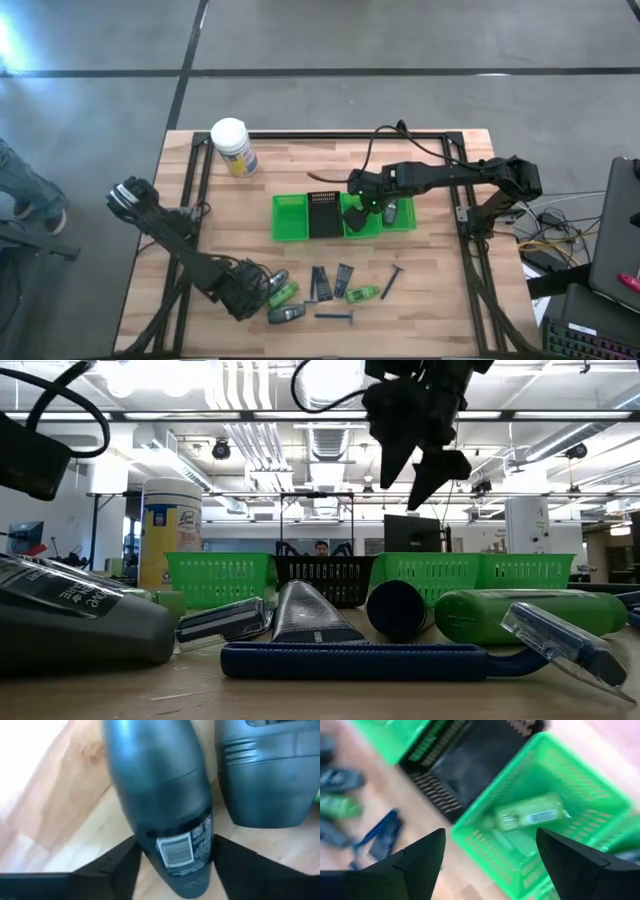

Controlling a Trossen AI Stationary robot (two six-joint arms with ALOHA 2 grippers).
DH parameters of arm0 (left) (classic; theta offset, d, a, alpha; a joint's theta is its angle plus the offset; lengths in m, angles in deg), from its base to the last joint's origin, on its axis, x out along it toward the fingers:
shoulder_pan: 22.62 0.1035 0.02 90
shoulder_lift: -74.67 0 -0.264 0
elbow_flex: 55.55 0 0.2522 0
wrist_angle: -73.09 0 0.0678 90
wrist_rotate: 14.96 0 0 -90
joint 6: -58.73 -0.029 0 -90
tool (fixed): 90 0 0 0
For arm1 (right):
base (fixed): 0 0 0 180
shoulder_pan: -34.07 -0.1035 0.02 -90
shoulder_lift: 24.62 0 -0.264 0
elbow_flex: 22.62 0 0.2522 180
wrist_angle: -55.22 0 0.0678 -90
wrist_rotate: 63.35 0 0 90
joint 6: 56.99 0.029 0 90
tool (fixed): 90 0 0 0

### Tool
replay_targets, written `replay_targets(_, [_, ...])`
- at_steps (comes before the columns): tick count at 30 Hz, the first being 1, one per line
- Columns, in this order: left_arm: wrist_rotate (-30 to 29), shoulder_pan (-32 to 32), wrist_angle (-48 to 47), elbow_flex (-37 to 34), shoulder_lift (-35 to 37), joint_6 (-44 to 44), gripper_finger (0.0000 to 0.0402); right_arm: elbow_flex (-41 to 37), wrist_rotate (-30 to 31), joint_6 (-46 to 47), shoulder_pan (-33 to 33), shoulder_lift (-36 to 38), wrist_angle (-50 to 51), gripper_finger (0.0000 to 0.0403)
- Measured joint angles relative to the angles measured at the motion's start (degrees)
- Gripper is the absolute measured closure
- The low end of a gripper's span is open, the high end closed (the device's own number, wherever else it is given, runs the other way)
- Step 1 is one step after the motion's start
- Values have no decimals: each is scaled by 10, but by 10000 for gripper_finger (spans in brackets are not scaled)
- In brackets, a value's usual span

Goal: Pick & Place Travel size toiletries
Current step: Put the black deodorant into the right green basket

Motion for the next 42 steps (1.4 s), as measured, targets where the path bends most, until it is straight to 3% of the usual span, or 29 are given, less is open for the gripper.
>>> replay_targets(3, [-35,2,-26,-2,11,-35,222,0,-86,-14,1,0,-45,114])
replay_targets(7, [-120,-12,-66,6,58,-50,226,0,-201,35,5,-5,-134,124])
replay_targets(10, [-236,-17,-102,18,106,-87,226,-1,-215,72,4,-12,-206,125])
replay_targets(14, [-368,-9,-73,40,157,-275,220,-1,-206,121,6,-19,-296,111])
replay_targets(16, [-368,16,-58,45,167,-362,215,1,-192,136,6,-23,-330,97])
replay_targets(25, [-302,157,24,46,183,-544,216,8,-151,157,-2,-33,-328,36])
replay_targets(33, [-229,254,119,48,168,-662,216,10,-122,180,-2,-33,-334,48])
replay_targets(42, [-194,291,151,61,147,-718,216,11,-110,191,-3,-33,-334,66])
